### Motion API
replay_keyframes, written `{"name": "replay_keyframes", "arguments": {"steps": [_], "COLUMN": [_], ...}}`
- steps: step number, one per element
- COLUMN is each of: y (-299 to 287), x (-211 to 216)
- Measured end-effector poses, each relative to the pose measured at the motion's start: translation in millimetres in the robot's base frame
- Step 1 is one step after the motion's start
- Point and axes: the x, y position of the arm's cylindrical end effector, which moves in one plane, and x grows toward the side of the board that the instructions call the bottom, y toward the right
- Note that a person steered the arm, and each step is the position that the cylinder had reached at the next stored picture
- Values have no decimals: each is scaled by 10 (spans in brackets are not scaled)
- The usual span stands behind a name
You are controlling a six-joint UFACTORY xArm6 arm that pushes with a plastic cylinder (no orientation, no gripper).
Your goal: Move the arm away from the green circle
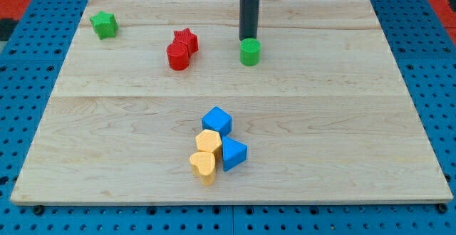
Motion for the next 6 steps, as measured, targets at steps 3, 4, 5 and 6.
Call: {"name": "replay_keyframes", "arguments": {"steps": [3,4,5,6], "y": [1003,883,-371,-893], "x": [353,1417,1654,1237]}}
